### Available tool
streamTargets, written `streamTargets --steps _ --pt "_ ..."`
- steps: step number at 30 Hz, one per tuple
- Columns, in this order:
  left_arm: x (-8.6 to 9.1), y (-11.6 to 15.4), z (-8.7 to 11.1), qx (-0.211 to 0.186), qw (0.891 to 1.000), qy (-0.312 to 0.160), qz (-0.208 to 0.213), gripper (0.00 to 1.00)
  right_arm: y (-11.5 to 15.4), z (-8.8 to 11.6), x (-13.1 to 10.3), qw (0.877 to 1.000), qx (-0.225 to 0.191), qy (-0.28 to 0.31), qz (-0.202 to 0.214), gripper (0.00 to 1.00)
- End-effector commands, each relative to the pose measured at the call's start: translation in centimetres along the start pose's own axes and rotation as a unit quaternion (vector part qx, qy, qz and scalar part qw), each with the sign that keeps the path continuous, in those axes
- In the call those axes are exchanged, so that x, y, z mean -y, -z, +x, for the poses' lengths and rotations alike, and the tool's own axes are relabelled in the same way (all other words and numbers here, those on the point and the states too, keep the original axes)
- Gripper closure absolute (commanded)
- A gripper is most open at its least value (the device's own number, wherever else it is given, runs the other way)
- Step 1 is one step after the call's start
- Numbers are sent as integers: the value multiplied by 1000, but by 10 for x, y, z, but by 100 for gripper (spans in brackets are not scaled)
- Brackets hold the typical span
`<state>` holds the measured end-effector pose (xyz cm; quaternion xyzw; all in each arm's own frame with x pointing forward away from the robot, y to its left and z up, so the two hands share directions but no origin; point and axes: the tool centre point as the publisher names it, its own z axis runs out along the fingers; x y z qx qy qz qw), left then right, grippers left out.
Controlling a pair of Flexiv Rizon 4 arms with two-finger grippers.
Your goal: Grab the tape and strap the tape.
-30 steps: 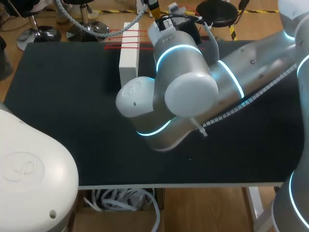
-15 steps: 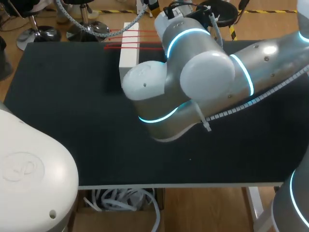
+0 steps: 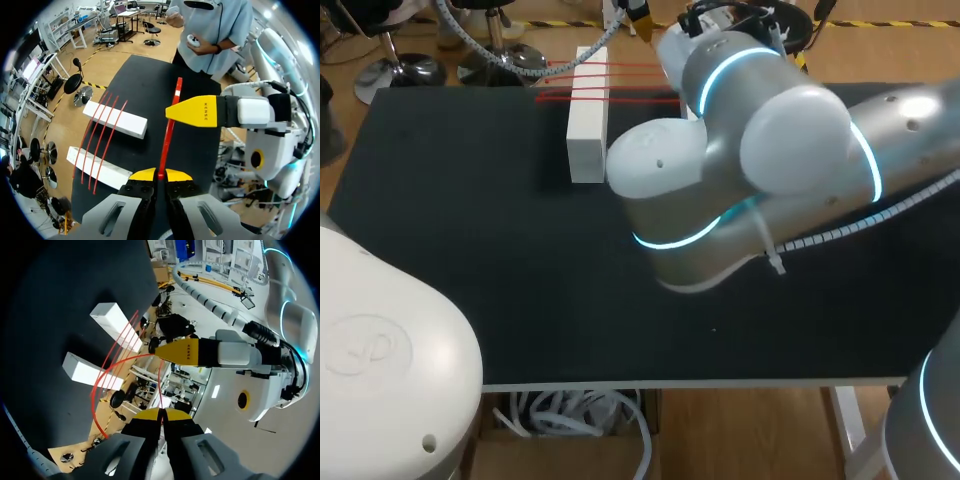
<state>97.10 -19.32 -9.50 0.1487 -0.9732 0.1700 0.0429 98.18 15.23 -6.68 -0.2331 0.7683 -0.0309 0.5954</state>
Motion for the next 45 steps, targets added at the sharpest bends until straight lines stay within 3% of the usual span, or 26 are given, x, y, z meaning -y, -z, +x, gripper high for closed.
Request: streamTargets --steps 1,18,32,45 --pt "1 0 0 0 1000 0 -1 100 6 -4 3 999 -14 -1 -48 100" --pt "1 0 0 0 1000 0 -1 100 3 -15 9 989 -54 -56 -125 100" --pt "1 0 0 0 1000 0 -1 100 3 -10 14 979 -53 -63 -187 100" --pt "1 0 0 0 1000 0 -1 100 5 -5 1 973 -49 -74 -212 100"
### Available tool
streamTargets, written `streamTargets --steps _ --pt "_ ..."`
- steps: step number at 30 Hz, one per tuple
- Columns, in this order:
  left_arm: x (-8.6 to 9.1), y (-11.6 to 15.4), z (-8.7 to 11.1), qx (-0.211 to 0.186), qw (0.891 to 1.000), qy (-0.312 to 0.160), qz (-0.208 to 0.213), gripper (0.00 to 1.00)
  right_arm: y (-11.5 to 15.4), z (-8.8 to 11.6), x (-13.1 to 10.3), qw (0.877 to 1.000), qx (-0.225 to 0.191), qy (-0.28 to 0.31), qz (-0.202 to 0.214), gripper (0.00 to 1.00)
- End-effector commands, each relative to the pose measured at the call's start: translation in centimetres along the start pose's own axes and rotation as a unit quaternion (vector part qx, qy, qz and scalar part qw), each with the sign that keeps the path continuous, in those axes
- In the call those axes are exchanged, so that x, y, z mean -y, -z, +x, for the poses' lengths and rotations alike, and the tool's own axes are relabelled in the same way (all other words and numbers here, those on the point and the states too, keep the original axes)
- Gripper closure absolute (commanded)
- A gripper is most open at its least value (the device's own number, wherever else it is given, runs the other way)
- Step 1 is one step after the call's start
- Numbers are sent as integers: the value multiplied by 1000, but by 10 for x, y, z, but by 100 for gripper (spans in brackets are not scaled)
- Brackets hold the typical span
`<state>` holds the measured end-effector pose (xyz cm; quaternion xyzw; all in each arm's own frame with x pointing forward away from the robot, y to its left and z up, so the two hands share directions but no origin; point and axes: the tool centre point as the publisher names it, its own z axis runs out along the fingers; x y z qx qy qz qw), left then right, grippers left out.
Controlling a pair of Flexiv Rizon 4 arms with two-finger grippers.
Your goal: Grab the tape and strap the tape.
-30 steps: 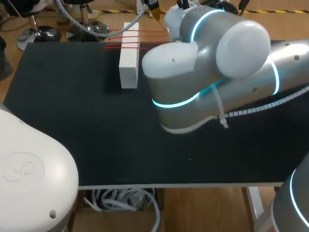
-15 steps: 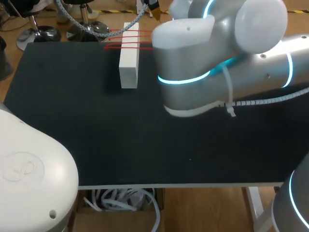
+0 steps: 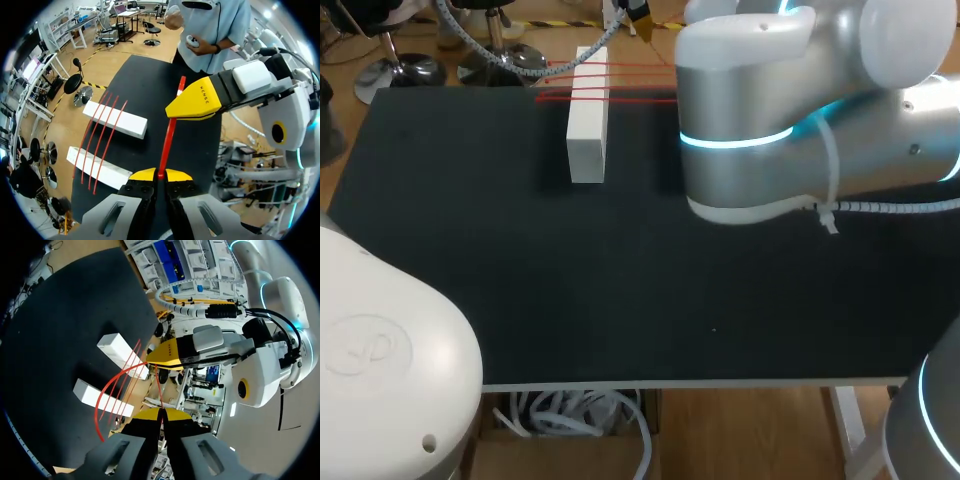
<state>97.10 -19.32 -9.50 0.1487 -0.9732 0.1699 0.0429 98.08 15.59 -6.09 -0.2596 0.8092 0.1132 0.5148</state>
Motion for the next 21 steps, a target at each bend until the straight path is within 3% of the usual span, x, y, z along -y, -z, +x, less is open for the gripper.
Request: streamTargets --steps 1,12,21 --pt "1 0 0 0 1000 0 -1 100 3 1 1 998 -4 0 -69 100" --pt "1 0 0 0 1000 0 -1 100 4 -4 2 995 -9 -24 -99 100" --pt "1 0 0 0 1000 0 -1 100 3 4 -9 996 -5 -13 -92 100"
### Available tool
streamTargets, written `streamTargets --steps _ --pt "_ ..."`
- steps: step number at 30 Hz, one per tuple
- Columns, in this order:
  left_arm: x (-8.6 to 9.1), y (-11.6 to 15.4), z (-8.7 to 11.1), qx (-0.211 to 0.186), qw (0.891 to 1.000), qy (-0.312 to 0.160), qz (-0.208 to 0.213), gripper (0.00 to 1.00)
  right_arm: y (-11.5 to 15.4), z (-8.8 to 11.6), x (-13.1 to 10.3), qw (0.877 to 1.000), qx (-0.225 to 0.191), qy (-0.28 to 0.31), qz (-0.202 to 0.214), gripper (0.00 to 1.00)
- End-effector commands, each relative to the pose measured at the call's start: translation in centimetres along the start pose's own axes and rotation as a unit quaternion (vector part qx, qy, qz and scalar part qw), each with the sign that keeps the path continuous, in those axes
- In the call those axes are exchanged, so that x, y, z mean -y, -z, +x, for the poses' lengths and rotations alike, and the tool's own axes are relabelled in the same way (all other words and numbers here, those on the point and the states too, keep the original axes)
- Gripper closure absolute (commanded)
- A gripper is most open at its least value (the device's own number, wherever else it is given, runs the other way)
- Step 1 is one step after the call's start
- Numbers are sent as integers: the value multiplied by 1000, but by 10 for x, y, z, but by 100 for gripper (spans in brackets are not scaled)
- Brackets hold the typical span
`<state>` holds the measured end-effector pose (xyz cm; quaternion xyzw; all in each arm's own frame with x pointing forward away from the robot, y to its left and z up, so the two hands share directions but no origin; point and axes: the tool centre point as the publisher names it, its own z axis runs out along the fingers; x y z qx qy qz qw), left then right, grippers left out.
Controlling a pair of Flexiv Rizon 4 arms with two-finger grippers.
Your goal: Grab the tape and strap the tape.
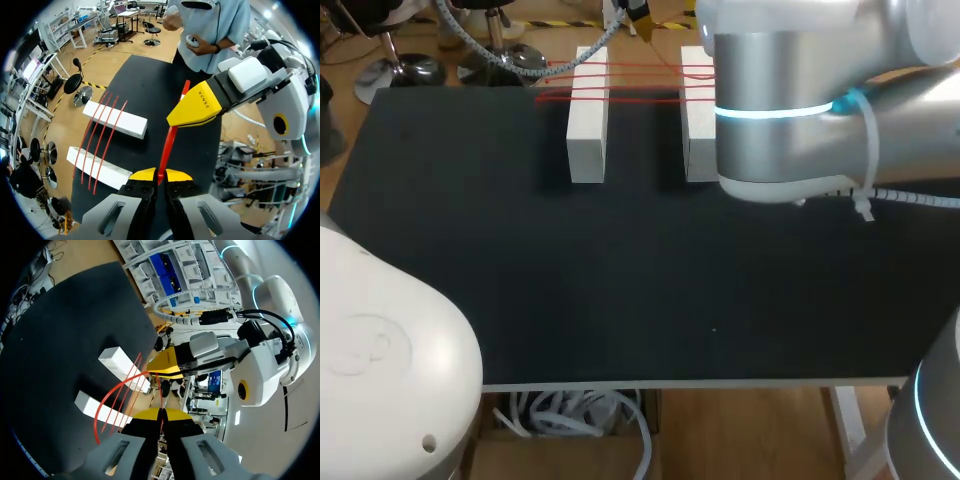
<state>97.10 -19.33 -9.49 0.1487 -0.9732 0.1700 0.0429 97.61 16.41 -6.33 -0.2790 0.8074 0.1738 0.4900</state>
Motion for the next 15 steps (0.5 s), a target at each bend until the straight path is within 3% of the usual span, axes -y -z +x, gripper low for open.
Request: streamTargets --steps 1,15 --pt "1 0 0 0 1000 0 -1 100 4 4 -1 1000 0 5 -26 100" --pt "1 0 0 0 1000 0 -1 100 0 3 -5 1000 5 19 -1 100"
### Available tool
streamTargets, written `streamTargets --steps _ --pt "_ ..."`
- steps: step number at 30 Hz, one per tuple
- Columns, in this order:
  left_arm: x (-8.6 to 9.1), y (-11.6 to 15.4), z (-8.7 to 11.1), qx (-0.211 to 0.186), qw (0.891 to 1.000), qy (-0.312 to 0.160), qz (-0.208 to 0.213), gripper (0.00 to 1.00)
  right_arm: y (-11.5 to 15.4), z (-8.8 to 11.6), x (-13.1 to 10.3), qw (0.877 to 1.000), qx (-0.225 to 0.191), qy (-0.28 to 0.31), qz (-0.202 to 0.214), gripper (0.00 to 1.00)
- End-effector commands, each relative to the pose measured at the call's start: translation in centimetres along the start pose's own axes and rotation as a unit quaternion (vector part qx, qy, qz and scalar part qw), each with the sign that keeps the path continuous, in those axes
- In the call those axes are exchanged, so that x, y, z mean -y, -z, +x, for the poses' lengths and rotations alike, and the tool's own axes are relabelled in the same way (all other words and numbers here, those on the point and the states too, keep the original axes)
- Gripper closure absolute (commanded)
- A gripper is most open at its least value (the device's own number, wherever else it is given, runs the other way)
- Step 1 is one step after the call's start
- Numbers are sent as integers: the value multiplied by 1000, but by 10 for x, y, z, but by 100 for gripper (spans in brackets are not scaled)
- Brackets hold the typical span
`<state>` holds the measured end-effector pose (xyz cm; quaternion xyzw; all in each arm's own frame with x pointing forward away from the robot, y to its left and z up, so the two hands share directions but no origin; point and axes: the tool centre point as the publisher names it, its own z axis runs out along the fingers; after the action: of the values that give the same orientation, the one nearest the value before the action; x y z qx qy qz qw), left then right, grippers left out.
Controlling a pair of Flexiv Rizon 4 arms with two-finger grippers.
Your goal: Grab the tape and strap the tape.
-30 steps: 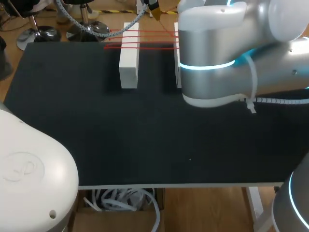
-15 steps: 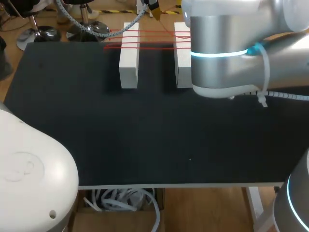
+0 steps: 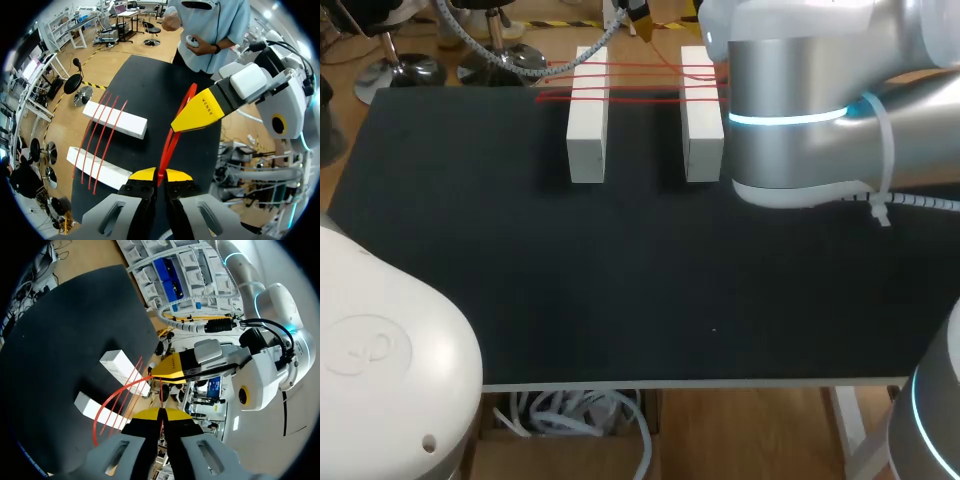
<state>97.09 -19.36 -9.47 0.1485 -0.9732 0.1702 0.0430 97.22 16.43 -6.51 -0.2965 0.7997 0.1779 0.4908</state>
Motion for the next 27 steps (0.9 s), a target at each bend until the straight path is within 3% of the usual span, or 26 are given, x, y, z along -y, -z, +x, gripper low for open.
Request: streamTargets --steps 1,2,3,12,27 --pt "0 0 0 1 1000 1 -1 100 -3 0 -2 1000 3 6 14 71" --pt "0 0 0 1 1000 1 -1 100 -3 -1 -1 1000 5 7 16 9" --pt "0 0 0 1 1000 1 -1 100 -3 -2 0 1000 6 8 18 0" --pt "0 0 0 1 1000 1 -1 100 9 1 10 999 12 25 22 0" --pt "0 0 0 1 1000 1 -1 100 25 -10 52 999 20 26 39 0"
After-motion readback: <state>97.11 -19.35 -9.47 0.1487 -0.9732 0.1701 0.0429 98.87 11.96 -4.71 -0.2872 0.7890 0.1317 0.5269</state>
